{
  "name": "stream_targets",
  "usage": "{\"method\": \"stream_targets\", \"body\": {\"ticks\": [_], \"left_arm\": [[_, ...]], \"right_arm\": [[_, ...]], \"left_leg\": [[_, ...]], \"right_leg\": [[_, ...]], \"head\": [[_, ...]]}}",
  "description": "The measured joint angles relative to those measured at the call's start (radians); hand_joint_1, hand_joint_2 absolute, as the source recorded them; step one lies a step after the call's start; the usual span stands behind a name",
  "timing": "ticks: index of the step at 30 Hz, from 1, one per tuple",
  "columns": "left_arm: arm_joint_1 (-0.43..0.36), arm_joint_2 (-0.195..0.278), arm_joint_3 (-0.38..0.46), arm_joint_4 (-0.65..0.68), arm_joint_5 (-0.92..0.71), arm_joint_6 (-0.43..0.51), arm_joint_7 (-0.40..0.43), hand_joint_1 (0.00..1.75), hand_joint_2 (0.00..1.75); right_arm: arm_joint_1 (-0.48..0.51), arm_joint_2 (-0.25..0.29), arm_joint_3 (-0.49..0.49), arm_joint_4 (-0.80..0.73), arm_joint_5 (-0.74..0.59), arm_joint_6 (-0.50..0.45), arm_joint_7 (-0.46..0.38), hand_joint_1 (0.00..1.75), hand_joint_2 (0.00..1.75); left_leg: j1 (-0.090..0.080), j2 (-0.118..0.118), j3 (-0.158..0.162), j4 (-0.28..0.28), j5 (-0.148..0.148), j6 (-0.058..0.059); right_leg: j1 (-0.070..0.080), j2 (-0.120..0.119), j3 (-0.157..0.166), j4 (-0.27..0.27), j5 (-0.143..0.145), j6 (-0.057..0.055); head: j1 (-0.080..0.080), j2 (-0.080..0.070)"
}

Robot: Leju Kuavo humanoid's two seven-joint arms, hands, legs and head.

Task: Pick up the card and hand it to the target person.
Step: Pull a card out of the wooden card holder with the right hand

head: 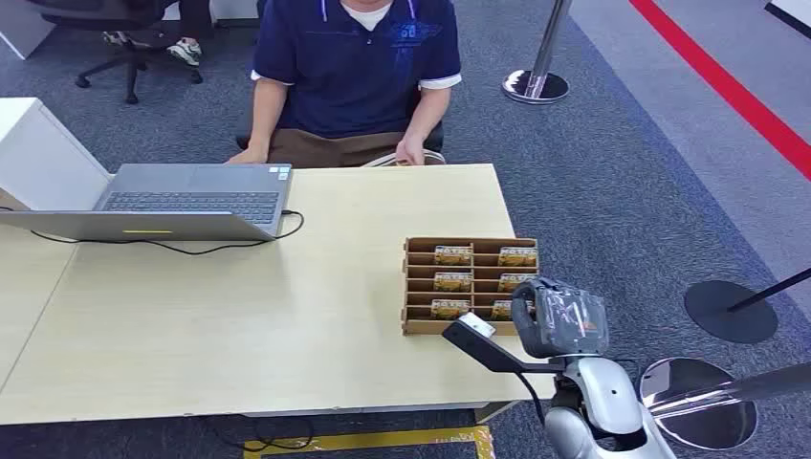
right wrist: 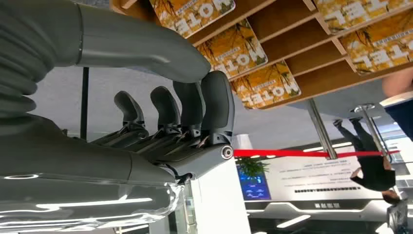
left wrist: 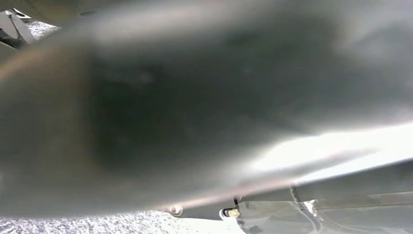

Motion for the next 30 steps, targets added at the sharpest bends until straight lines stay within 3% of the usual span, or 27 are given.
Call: {"method": "stream_targets", "body": {"ticks": [7,30], "left_arm": [[0.000,0.000,0.000,0.000,-0.002,-0.001,0.000,0.00,0.00],[0.000,0.000,0.000,0.000,-0.002,-0.002,0.001,0.00,0.00]], "right_arm": [[-0.013,0.000,0.000,0.035,-0.007,0.008,0.005,0.86,1.75],[-0.033,-0.002,-0.001,0.093,-0.010,0.010,0.006,0.93,1.75]], "left_leg": [[0.000,0.000,0.000,0.000,0.000,0.000],[0.000,0.000,0.000,0.000,0.000,0.000]], "right_leg": [[0.000,0.000,0.000,0.000,0.000,0.000],[0.000,0.000,0.000,0.000,0.000,0.000]], "head": [[0.000,0.000],[0.000,0.000]]}}
